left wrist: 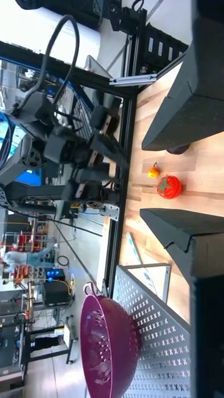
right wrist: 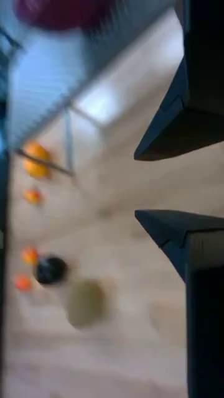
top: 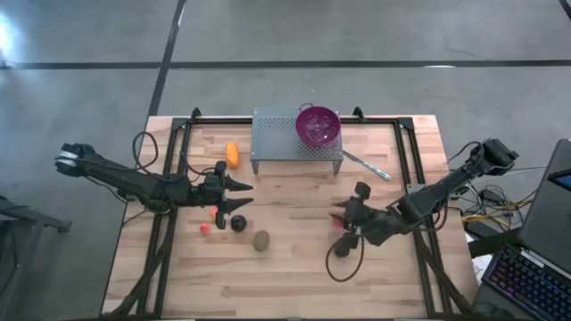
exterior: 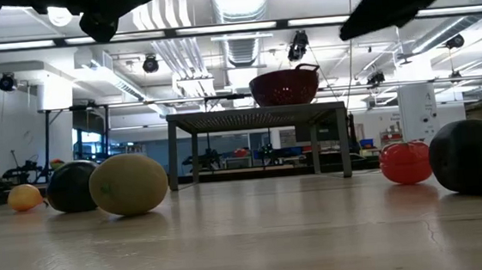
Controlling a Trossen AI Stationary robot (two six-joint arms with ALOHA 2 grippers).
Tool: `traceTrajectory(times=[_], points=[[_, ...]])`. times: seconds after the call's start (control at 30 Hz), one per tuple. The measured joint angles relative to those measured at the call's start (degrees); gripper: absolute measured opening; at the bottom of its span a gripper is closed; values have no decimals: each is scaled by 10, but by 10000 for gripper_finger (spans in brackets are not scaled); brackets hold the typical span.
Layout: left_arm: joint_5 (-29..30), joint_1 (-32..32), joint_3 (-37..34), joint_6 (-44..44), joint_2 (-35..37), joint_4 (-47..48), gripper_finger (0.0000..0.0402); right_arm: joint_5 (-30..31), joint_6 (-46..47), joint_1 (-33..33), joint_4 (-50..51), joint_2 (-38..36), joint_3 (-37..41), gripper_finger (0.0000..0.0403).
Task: Pick & Place Fruit
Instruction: Put the pear into the purple strainer bowl on the shelf
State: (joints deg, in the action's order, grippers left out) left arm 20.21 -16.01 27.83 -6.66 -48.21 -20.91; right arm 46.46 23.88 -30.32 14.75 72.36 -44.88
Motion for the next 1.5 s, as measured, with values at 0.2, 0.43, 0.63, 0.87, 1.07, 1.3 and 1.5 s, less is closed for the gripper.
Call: traceTrajectory(times=[0.2,0.43,0.63,0.87,1.07,1.3,1.5], points=[[0,0,0,0,0,0,168,-23,-8,2,-49,-1,-1,163],[0,0,0,0,0,0,168,-119,81,2,8,10,0,189],[0,0,0,0,0,0,168,-127,125,10,44,26,0,227],[0,0,0,0,0,4,168,-169,170,23,72,37,1,280],[0,0,0,0,0,5,168,-169,223,42,112,44,0,307],[0,0,0,0,0,6,168,-203,235,50,173,39,0,310],[0,0,0,0,0,6,168,-250,307,36,290,18,-4,286]])
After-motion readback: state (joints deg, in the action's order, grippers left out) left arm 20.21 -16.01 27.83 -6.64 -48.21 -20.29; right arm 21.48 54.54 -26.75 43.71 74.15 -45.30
